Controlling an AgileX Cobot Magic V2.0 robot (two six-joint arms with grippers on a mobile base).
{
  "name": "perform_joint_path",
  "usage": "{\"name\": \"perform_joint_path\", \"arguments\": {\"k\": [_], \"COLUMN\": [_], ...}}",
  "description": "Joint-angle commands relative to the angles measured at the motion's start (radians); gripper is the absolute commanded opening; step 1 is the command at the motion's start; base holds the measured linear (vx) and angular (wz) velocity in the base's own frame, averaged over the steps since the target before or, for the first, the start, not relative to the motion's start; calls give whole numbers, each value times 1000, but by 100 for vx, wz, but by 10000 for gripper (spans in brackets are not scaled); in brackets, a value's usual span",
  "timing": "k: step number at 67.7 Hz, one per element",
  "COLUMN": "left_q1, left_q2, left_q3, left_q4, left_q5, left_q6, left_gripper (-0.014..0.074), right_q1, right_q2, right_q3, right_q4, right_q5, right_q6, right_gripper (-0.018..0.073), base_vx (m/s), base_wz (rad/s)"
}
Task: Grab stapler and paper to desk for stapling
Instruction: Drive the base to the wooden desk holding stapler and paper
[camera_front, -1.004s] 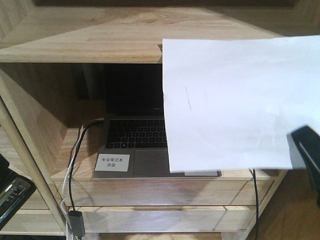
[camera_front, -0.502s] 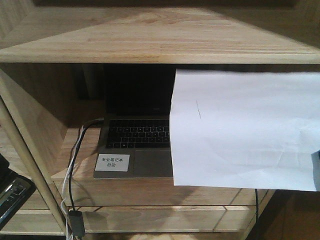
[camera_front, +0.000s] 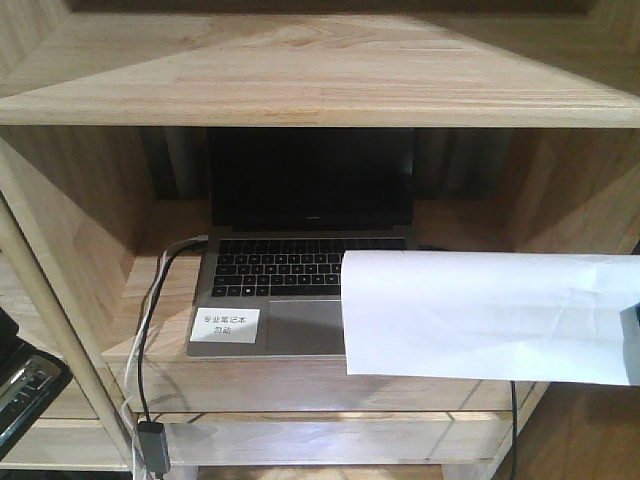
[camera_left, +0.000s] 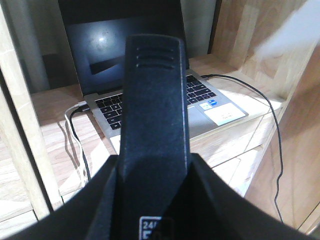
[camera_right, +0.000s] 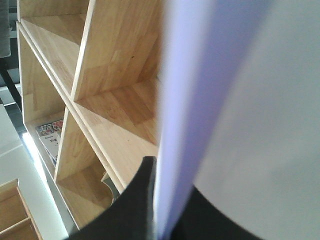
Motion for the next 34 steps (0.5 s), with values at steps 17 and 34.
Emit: {"name": "perform_joint_path", "arguments": {"k": [17,34], "left_q1": [-8,-8], "left_q2": [8,8], "left_q3": [-31,-31], "left_q4": [-23,-23], "left_q5": [-116,-116], "left_q6": [-2,-2], "left_gripper": [-6,-6], "right_q1": [0,0], "right_q2": [4,4], "right_q3": [25,25], "right_q4": [21,21], "right_q5": [-112,-114], "right_q6": [-16,-16], "right_gripper": [-6,-6], "base_vx": [0,0], "base_wz": [0,0]}}
